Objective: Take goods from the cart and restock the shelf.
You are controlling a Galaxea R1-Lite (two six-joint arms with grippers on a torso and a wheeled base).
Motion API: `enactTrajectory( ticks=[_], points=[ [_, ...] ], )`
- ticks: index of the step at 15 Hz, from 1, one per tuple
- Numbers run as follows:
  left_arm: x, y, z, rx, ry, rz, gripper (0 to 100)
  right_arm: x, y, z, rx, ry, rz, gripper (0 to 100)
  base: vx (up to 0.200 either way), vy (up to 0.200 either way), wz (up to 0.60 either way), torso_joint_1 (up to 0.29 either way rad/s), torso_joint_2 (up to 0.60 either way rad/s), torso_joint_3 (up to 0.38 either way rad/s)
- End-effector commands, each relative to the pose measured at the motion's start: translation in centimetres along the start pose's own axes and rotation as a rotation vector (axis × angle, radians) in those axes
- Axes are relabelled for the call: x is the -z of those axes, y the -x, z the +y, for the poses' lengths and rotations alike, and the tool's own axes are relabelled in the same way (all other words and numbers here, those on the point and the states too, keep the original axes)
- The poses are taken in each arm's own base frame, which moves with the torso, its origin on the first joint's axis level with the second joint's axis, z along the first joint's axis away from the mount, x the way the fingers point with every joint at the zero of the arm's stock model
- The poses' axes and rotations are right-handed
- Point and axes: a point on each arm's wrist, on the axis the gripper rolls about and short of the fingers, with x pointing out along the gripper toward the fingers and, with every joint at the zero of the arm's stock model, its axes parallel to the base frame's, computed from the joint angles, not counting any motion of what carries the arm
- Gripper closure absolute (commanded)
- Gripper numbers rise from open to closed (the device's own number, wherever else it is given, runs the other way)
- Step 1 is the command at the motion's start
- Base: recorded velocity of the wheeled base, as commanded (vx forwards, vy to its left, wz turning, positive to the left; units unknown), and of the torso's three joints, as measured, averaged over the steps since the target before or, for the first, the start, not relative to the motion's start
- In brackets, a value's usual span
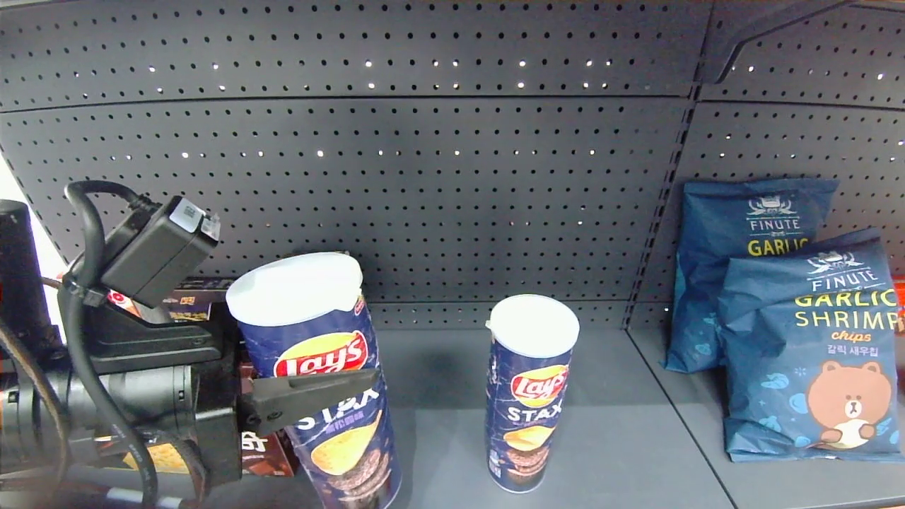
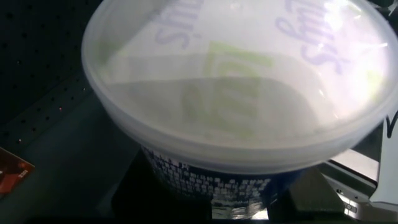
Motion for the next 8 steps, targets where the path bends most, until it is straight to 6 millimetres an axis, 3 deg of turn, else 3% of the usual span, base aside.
enactTrajectory(
  ticks=[1, 8],
  points=[
    [0.1, 0.2, 0.1, -0.009, 0.002, -0.003, 100, 0.0, 0.0, 0.0, 0.000, 0.001, 0.006, 0, 0.000, 0.000, 0.00, 0.000, 0.00, 0.000],
    [-3.5, -1.4, 1.5, -0.017, -0.046, -0.073, 100, 0.0, 0.0, 0.0, 0.000, 0.001, 0.006, 0, 0.000, 0.000, 0.00, 0.000, 0.00, 0.000]
  ],
)
